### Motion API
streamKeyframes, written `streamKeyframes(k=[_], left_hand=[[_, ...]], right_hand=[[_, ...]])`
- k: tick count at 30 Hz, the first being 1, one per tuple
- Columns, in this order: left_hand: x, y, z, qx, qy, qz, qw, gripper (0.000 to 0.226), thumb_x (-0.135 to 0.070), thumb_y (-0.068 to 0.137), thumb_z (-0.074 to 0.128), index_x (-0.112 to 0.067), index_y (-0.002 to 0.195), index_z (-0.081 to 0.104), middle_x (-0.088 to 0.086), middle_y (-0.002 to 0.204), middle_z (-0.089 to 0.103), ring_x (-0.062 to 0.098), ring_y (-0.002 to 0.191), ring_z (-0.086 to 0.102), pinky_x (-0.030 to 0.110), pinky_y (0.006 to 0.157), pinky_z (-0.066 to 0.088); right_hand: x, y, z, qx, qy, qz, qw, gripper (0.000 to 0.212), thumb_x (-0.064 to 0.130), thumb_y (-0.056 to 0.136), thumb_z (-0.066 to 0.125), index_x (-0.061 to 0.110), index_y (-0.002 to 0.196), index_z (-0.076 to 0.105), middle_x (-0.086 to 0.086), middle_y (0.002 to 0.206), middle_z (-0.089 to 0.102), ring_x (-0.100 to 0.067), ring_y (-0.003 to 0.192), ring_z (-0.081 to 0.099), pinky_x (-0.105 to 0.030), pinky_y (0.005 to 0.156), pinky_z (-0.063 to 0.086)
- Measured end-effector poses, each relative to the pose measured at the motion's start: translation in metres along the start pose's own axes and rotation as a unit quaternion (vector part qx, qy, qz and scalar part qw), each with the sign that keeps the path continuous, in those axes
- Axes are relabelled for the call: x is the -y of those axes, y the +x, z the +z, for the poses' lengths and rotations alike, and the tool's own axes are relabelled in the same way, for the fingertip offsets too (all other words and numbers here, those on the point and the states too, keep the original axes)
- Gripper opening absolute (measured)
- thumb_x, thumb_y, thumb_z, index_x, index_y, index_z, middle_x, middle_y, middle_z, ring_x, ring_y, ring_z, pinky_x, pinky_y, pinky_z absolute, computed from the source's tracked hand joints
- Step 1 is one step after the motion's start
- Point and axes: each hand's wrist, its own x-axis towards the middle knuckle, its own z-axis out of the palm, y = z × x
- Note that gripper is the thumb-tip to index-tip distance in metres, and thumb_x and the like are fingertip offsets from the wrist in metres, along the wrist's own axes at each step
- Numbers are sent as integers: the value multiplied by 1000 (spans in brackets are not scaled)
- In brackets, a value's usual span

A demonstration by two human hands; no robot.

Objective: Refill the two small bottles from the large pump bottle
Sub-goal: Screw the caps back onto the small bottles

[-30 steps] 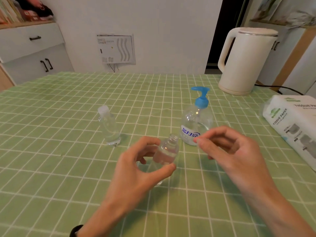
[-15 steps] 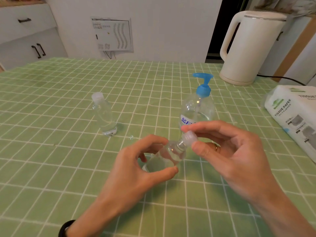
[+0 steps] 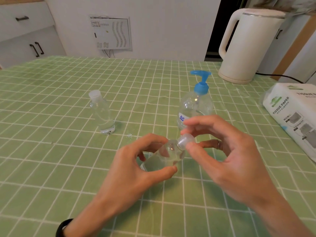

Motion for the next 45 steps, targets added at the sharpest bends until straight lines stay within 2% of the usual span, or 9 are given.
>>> streamKeyframes(k=[3, 6, 10, 15, 19, 26, 29, 33, 45], left_hand=[[0, 0, 0, 0, 0, 0, 1000, 44, -47, 71, 82, -38, 112, 71, -15, 102, 79, 12, 101, 73, 15, 76, 44], [0, 0, 0, 2, -1, 3, 1000, 42, -46, 72, 83, -38, 112, 71, -14, 103, 79, 12, 101, 73, 14, 75, 44], [1, 1, -1, -2, -3, 3, 1000, 40, -42, 72, 83, -36, 110, 72, -13, 102, 79, 14, 99, 73, 17, 75, 44], [2, 0, -1, 0, -1, 0, 1000, 42, -45, 71, 83, -37, 111, 71, -14, 102, 78, 13, 102, 72, 17, 76, 45], [2, -1, -1, -1, 3, 1, 1000, 42, -41, 71, 85, -36, 110, 71, -13, 103, 78, 15, 102, 72, 18, 76, 46], [0, -1, 1, 1, 6, 5, 1000, 42, -47, 70, 82, -39, 110, 72, -15, 103, 78, 11, 102, 72, 17, 77, 46], [1, -2, 0, 1, 4, 5, 1000, 40, -46, 71, 82, -40, 109, 71, -15, 103, 78, 11, 102, 72, 16, 76, 45], [0, -2, 0, 0, 8, 7, 1000, 41, -47, 71, 81, -40, 110, 71, -16, 103, 78, 11, 102, 72, 14, 76, 45], [1, -2, 0, 3, 17, 9, 1000, 42, -49, 71, 81, -40, 111, 71, -17, 103, 77, 9, 102, 72, 13, 76, 44]], right_hand=[[0, 0, -1, 11, -10, 20, 1000, 35, 45, 88, 77, 38, 122, 72, 12, 109, 75, -17, 112, 73, -21, 83, 61], [-1, 1, -4, 34, -29, 6, 999, 34, 36, 92, 74, 37, 126, 72, 15, 121, 75, -17, 117, 71, -24, 85, 62], [-1, -1, -2, 23, -42, 25, 999, 34, 49, 87, 76, 38, 119, 74, 10, 107, 76, -19, 107, 74, -30, 85, 63], [-1, 1, -3, 40, -58, 4, 998, 33, 26, 91, 77, 35, 122, 74, 14, 118, 73, -17, 113, 71, -20, 82, 61], [1, 1, -1, 35, -35, 47, 998, 33, 56, 85, 75, 33, 107, 71, 11, 111, 76, -17, 109, 73, -25, 80, 61], [1, 1, -2, 47, -36, 56, 997, 28, 59, 86, 72, 34, 99, 70, 11, 105, 77, -17, 106, 74, -21, 79, 59], [0, 1, -4, 65, -49, 44, 996, 28, 48, 91, 74, 38, 117, 70, 16, 117, 75, -13, 112, 73, -18, 80, 59], [-1, -1, -2, 57, -63, 52, 995, 22, 53, 88, 74, 36, 103, 70, 14, 108, 76, -16, 104, 75, -29, 80, 62], [-1, 1, -4, 67, -66, 44, 995, 20, 39, 92, 76, 35, 111, 72, 18, 112, 76, -12, 104, 76, -19, 80, 60]])
